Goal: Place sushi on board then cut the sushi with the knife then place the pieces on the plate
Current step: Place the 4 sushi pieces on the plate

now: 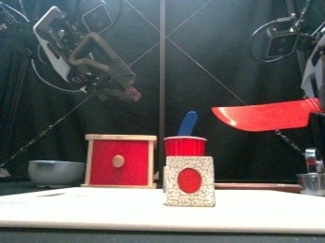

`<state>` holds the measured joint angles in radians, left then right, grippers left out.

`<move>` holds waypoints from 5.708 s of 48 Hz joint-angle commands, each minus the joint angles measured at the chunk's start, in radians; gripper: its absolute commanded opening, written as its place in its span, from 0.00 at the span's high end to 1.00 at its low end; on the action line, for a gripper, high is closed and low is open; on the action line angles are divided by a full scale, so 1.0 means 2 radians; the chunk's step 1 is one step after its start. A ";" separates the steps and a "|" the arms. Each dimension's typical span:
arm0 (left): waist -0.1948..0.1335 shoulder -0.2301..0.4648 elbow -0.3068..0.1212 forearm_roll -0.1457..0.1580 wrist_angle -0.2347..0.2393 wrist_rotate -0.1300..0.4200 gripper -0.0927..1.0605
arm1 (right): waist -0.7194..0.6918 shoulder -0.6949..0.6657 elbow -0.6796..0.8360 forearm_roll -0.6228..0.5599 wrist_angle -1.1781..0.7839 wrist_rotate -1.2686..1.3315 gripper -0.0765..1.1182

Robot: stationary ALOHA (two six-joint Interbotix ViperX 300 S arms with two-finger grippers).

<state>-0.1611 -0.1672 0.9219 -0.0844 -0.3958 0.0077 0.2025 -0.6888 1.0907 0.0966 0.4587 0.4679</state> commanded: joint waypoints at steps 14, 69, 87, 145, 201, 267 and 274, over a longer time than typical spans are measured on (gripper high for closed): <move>0.002 0.002 -0.007 0.000 -0.005 -0.002 0.18 | -0.021 -0.022 0.026 0.025 0.044 0.000 0.39; 0.043 0.021 0.028 -0.041 -0.008 -0.001 0.19 | -0.097 0.189 -0.127 -0.176 -0.181 -0.005 0.28; 0.049 0.039 0.030 -0.041 -0.005 0.000 0.19 | -0.102 0.305 -0.201 -0.193 -0.186 -0.008 0.22; 0.048 0.039 0.034 -0.041 0.008 -0.001 0.19 | -0.101 0.418 -0.272 -0.216 -0.150 -0.008 0.25; 0.046 0.040 0.038 -0.044 0.008 -0.003 0.19 | -0.142 0.229 -0.154 -0.190 -0.051 -0.002 0.45; 0.047 0.042 0.035 -0.049 0.008 -0.004 0.19 | -0.092 0.249 -0.175 -0.133 -0.087 -0.001 0.27; 0.047 0.043 0.034 -0.049 0.008 -0.004 0.19 | -0.067 0.285 -0.199 -0.129 -0.088 -0.002 0.27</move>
<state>-0.0690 -0.0767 1.0078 -0.1810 -0.3743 0.0000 0.0476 -0.1258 0.7332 -0.1657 0.2899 0.4663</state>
